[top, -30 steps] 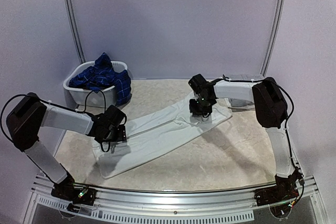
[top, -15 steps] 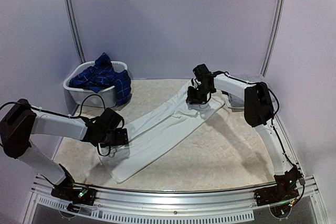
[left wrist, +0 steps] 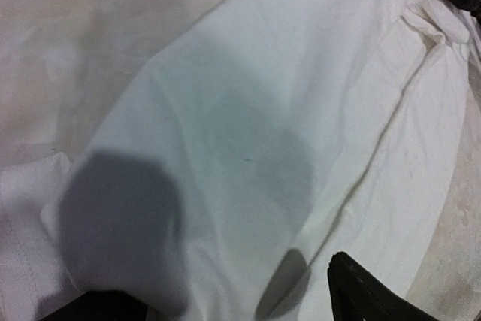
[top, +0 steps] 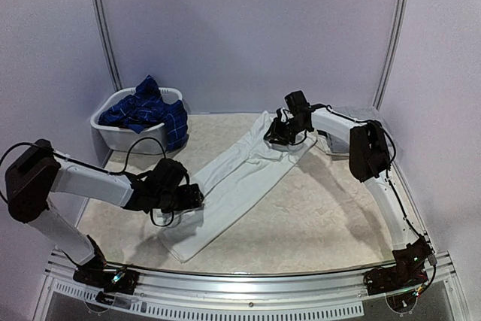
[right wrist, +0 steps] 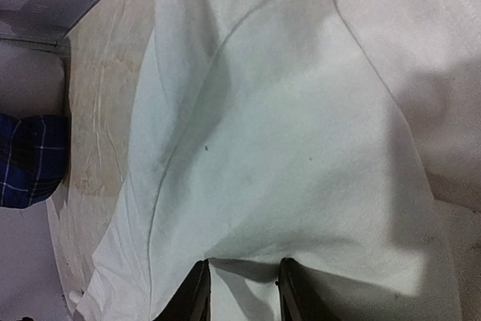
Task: Fold and stack the mixed laundry pile
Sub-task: Rotate the rectangle-folded T-shirt at the center of the board.
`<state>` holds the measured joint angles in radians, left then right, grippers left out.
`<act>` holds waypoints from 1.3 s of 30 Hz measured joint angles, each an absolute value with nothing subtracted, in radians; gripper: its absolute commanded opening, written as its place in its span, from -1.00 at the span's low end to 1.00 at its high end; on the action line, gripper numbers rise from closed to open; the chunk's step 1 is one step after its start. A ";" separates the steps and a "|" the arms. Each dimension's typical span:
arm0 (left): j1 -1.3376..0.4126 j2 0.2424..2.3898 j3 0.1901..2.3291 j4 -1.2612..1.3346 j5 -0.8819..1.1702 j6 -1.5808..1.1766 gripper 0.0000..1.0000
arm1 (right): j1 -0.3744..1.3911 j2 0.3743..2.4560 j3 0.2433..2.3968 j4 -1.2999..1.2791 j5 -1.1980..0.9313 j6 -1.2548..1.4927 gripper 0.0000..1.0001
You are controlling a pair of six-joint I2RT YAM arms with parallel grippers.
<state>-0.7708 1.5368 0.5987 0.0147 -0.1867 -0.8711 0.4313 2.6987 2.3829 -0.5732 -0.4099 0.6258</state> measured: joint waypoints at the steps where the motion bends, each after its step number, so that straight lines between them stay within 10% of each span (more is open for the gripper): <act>1: -0.781 1.544 0.603 0.026 -0.178 -0.877 0.64 | 0.431 2.699 2.383 -0.571 -0.414 0.626 -0.36; 39: -1.074 1.643 0.765 -0.029 0.012 -0.985 0.60 | 0.551 2.770 2.443 -0.421 -0.450 0.606 -0.19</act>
